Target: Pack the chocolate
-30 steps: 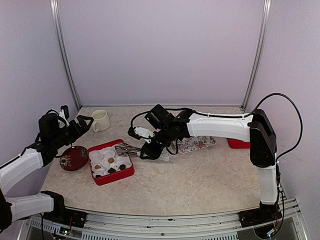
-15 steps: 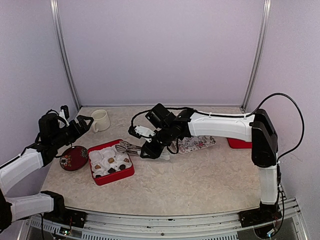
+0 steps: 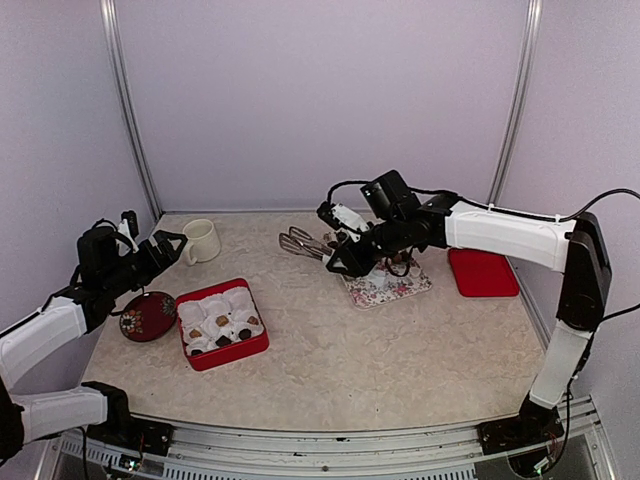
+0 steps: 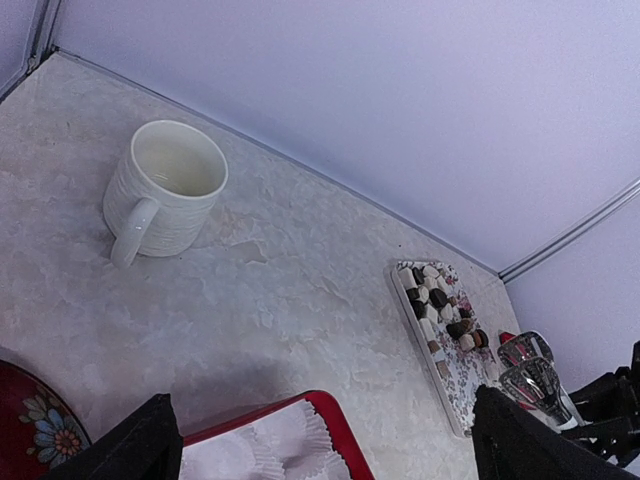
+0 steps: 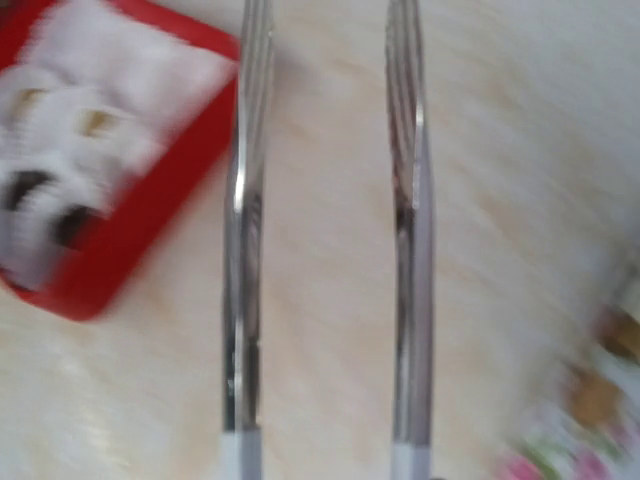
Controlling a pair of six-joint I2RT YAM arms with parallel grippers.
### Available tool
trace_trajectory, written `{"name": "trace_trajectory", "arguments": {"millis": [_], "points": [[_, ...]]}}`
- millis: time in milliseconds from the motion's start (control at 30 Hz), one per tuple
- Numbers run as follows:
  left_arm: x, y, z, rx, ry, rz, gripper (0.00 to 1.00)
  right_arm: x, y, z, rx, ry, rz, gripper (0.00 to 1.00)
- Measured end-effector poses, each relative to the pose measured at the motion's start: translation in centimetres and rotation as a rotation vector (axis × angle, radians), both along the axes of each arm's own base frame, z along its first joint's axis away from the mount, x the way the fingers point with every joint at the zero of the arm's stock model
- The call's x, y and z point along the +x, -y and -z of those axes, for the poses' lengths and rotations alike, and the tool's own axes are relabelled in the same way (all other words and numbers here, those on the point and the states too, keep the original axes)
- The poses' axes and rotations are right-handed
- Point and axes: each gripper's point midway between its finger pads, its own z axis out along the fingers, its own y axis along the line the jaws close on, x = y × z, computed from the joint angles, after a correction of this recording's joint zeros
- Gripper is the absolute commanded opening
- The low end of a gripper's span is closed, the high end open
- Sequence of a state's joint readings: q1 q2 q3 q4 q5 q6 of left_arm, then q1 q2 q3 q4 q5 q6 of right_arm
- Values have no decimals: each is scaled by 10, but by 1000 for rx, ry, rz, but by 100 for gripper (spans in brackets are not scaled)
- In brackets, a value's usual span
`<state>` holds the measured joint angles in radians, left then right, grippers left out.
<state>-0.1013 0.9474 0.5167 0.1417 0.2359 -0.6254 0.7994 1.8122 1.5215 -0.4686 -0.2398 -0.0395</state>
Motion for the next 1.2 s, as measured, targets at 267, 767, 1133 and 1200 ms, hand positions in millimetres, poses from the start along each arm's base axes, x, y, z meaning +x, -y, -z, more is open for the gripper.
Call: {"name": "trace_trajectory", "arguments": {"millis": [267, 767, 1133, 1200], "points": [[0, 0, 1, 1, -2, 0, 99, 28, 97, 39, -65, -68, 215, 39], [0, 0, 1, 1, -3, 0, 99, 57, 183, 59, -94, -99, 422, 39], [0, 0, 1, 1, -3, 0, 99, 65, 192, 63, -101, -99, 435, 40], [0, 0, 1, 1, -3, 0, 99, 69, 190, 65, -104, -99, 431, 40]]}}
